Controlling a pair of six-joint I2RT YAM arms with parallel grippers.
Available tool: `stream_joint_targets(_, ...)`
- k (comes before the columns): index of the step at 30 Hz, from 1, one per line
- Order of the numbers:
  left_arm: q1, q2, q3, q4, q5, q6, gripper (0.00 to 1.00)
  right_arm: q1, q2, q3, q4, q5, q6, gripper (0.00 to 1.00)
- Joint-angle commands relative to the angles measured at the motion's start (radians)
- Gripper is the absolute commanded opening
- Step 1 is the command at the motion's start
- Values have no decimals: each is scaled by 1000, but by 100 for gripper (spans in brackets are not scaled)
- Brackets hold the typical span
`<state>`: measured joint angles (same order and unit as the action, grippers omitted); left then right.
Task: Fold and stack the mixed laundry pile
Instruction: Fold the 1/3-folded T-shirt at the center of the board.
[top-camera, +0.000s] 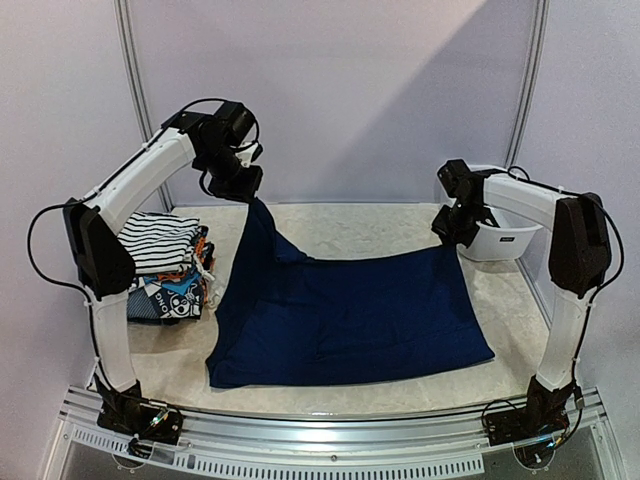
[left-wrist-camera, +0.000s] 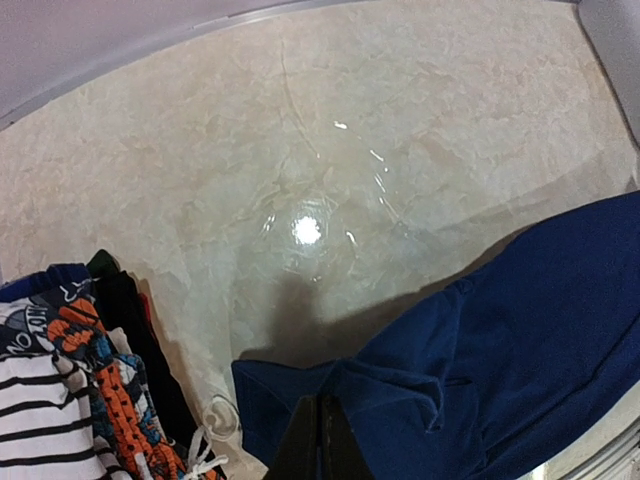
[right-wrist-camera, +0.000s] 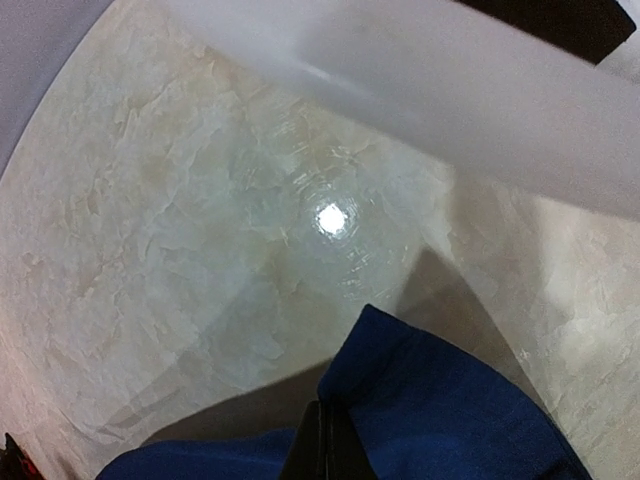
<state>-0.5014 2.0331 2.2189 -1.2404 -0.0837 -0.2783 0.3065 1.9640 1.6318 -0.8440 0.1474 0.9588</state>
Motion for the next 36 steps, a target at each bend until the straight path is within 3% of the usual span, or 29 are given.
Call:
stream_joint_targets(1,-29,-83,-63,-39,53,-89,0,-6,-74,-63,1,-1,-12,0)
stream_joint_targets(20,-68,-396,-537,49,342,-399,0,-3,-255,-309,2,-14,-15,0)
stream_joint_targets(36,-106,-588,-905,189,473,-589,0,9,-333,-485,24,-14,4,0)
